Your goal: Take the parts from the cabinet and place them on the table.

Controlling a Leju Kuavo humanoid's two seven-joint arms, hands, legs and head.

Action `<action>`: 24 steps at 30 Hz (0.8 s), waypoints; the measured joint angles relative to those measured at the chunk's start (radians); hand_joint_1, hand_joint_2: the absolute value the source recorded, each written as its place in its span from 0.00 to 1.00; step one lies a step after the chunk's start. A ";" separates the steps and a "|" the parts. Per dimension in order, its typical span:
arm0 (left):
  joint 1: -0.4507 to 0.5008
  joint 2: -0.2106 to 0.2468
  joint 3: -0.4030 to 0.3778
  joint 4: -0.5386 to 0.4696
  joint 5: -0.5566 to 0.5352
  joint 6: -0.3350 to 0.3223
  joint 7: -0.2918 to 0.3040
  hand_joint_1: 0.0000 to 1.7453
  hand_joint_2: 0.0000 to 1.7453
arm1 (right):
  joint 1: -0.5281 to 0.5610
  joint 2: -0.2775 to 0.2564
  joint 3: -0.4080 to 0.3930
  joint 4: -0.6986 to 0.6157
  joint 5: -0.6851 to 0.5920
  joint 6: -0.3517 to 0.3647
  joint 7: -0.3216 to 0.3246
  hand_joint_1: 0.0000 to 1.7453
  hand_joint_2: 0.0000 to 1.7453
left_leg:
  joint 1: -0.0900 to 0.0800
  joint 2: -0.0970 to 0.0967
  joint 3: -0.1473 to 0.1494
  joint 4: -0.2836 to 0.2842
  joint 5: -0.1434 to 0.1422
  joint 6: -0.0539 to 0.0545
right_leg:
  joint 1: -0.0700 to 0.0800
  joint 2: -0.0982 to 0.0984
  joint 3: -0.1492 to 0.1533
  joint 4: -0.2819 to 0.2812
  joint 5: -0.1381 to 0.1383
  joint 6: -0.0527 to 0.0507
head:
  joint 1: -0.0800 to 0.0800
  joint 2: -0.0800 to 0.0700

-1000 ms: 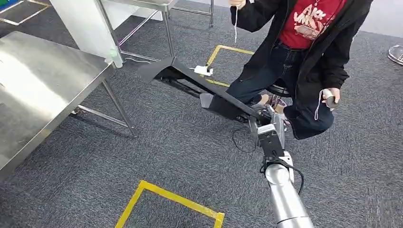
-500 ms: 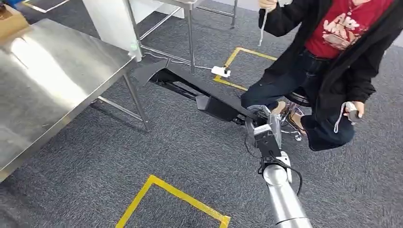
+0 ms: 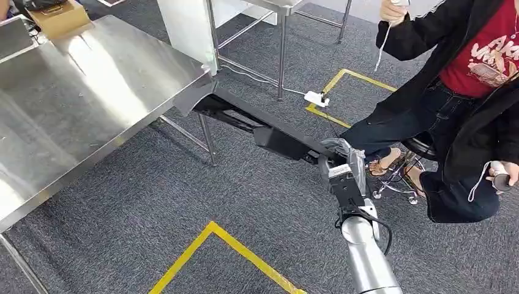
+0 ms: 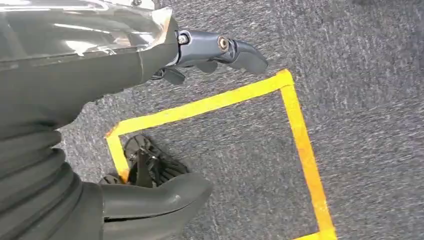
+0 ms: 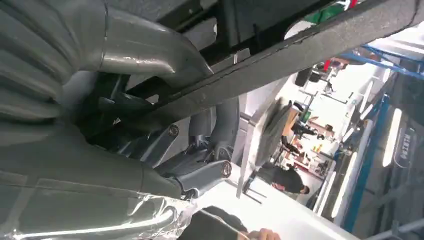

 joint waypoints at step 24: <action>-0.018 -0.009 0.003 -0.001 -0.027 0.003 0.006 0.00 1.00 | 0.024 -0.010 -0.027 -0.048 0.026 0.015 0.029 1.00 1.00 | 0.003 0.015 0.022 -0.019 0.004 0.034 | 0.007 -0.011 -0.055 0.109 -0.043 0.048 | -0.004 0.000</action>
